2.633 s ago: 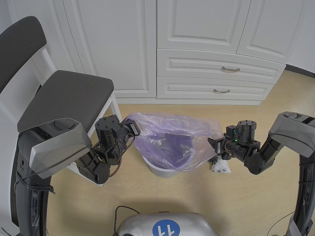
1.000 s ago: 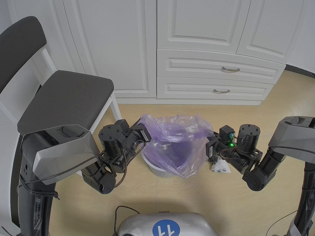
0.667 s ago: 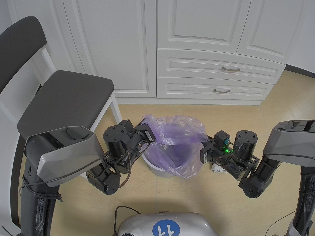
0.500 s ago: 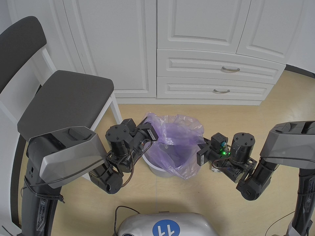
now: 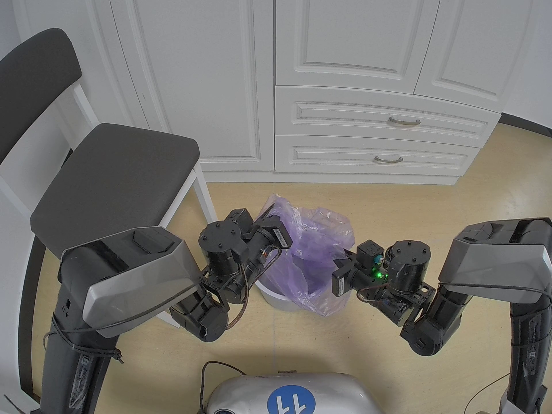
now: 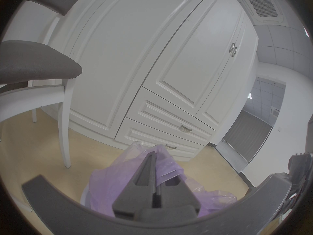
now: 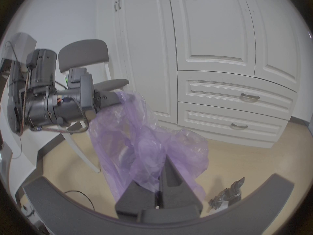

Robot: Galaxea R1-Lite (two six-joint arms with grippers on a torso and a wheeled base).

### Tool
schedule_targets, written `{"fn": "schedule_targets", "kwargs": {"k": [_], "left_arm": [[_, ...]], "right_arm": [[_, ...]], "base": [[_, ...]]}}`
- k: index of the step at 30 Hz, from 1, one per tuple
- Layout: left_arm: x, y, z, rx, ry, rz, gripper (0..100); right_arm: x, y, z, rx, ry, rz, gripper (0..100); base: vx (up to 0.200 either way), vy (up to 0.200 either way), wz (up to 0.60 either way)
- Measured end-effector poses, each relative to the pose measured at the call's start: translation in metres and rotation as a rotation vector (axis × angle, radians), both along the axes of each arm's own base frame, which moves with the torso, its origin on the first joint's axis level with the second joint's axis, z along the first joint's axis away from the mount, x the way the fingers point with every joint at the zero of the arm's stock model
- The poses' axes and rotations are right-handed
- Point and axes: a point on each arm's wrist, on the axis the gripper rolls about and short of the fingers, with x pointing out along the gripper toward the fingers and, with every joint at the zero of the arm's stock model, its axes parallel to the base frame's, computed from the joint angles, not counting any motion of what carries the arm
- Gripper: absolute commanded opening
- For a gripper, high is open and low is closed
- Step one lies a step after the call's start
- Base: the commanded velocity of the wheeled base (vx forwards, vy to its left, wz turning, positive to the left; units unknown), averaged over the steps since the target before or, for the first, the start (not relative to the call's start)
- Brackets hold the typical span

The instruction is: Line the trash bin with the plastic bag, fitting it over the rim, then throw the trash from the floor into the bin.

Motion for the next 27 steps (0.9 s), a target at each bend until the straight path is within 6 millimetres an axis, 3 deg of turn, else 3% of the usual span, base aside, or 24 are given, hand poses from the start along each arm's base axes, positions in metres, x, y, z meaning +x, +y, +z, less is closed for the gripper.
{"fn": "schedule_targets", "kwargs": {"k": [11,16,20,27], "left_arm": [[0.004,-0.004,-0.011,-0.074,0.059,-0.019,0],[0.009,-0.004,-0.014,-0.12,0.122,-0.021,0],[0.013,-0.004,-0.014,-0.174,0.189,-0.022,0],[0.014,-0.007,-0.005,-0.244,0.271,-0.021,0]], "right_arm": [[0.005,0.017,0.012,0.199,0.037,0.023,0],[0.008,0.018,0.019,0.247,0.177,-0.003,0],[0.014,0.019,0.034,0.321,0.294,-0.055,0],[0.031,0.027,0.079,0.503,0.38,-0.167,0]], "base": [[0.0,0.0,0.0],[0.0,0.0,0.0],[0.0,0.0,0.0],[0.0,0.0,0.0]]}}
